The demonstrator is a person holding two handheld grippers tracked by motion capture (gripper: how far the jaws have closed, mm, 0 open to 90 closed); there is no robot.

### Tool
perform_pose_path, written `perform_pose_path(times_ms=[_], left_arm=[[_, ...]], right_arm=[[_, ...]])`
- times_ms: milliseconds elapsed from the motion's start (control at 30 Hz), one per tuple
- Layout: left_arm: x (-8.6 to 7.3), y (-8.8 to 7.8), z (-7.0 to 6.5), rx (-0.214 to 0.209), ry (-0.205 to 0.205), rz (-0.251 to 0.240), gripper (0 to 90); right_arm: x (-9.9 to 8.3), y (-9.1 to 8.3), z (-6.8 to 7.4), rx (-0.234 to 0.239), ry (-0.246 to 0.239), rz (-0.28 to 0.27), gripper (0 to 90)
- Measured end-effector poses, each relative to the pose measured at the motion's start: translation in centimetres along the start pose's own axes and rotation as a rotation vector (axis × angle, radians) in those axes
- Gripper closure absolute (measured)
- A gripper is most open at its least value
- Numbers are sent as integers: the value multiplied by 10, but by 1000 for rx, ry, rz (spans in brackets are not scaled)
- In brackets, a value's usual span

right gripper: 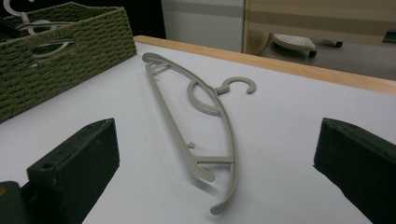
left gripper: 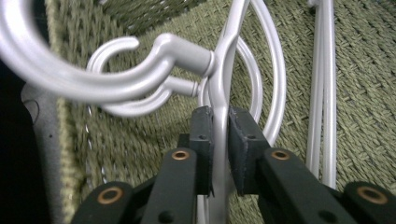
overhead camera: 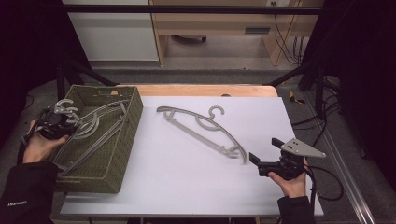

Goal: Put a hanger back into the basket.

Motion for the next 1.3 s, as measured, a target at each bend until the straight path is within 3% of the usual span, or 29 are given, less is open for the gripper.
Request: perform_pose_path(times_ms=[33, 133, 167, 200, 333, 367, 433, 500, 567, 667, 700, 767, 867, 933, 967, 1133, 1167, 1200, 1233, 1267, 1300], left_arm=[[-4, -2, 1, -9, -22, -12, 761], [-7, -5, 1, -11, -36, -26, 721], [-9, -8, -1, -27, -55, -59, 693], [-9, -8, -1, -27, -55, -59, 673], [-8, -20, -12, -57, -66, -143, 582], [-8, -20, -12, -57, -66, -143, 565], [-3, -27, -19, -85, -75, -203, 529], [-1, -30, -22, -97, -80, -225, 491], [3, -37, -29, -114, -98, -289, 473], [9, -45, -40, -134, -93, -348, 412], [12, -52, -48, -146, -90, -395, 366], [14, -55, -51, -152, -87, -413, 343], [18, -68, -63, -188, -111, -492, 264], [19, -71, -67, -196, -111, -510, 216], [20, -78, -73, -223, -117, -550, 198], [22, -84, -90, -253, -123, -599, 142], [22, -84, -101, -272, -123, -613, 136], [22, -84, -101, -272, -123, -613, 129], [23, -83, -113, -283, -107, -612, 119], [23, -83, -113, -283, -107, -612, 116], [25, -82, -125, -289, -101, -617, 116]], right_arm=[[0, -1, -1, 4, -4, -2, 4], [1, -1, 0, 2, 1, -4, 4], [0, -1, 0, 5, 2, -3, 4], [0, -1, 0, 5, 2, -3, 4], [0, 1, 0, 6, 1, 2, 6], [0, 1, 0, 6, 1, 2, 6], [0, 2, 1, 3, 2, 4, 6], [0, 2, 1, 5, 3, 8, 6], [0, 3, 1, 5, 3, 7, 7], [0, 4, 2, 6, 0, 13, 7], [1, 4, 2, 8, -4, 13, 7], [1, 4, 2, 8, -3, 10, 8], [4, 4, 3, 15, -1, 5, 10], [5, 4, 4, 14, 1, 3, 12], [6, 5, 4, 13, 3, 1, 13], [8, 8, 5, 17, -1, 5, 16], [8, 9, 6, 16, 2, 7, 16], [8, 9, 6, 16, 2, 7, 16], [8, 11, 7, 19, 0, 7, 17], [8, 11, 7, 19, 0, 7, 17], [8, 13, 7, 22, -2, 10, 18]])
Point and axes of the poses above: each handheld gripper's, and its own axes: y roughly forward along the jaws, x roughly out of its top, z roughly to its left, the point moved 1 cm from there along y, roughly forward along the jaws, and after that the axes turned 8 degrees about y, right-handed, at the moved point
